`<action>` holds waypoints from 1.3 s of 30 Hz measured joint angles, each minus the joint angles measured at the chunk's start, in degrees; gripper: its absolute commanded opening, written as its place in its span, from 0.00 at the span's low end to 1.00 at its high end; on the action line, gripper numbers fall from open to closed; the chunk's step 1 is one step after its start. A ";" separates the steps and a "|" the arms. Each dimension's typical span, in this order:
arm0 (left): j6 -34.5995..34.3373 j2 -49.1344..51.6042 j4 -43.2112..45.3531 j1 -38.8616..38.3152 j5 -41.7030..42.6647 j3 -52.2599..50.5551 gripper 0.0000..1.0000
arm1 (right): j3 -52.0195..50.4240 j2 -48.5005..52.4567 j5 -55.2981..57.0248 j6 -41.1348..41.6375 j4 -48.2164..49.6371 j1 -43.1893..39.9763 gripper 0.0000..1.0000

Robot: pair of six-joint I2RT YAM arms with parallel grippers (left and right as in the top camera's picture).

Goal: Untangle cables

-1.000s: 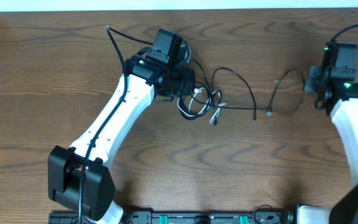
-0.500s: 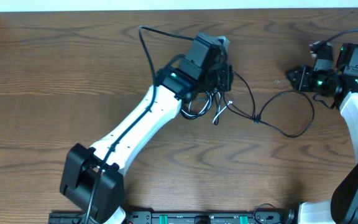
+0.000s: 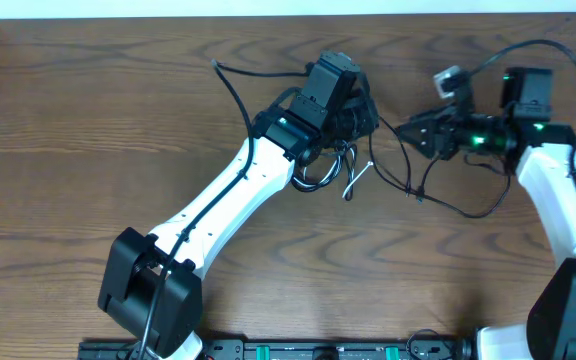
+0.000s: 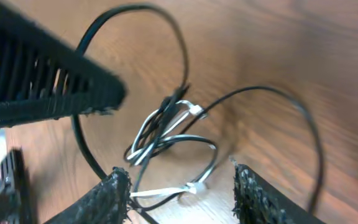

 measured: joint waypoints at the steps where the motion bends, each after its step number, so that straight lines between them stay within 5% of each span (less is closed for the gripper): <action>1: -1.42 0.02 0.37 0.00 0.87 0.00 0.08 | 0.00 0.00 0.48 -0.15 -0.20 1.14 0.52; 12: -9.79 0.02 1.33 0.68 5.77 0.00 0.08 | 0.00 0.00 4.55 -0.26 -0.20 10.45 0.52; 25: -11.37 0.02 -4.31 5.09 5.97 0.00 0.08 | 0.00 0.00 13.68 -0.37 -3.82 7.85 0.60; 30: -11.37 0.02 -4.81 5.51 5.75 0.00 0.08 | 0.00 0.00 5.03 -0.52 -3.82 4.96 0.68; 39: -12.70 0.02 -4.79 5.57 5.49 0.00 0.08 | 0.00 0.00 -10.86 -1.49 -3.61 4.98 0.66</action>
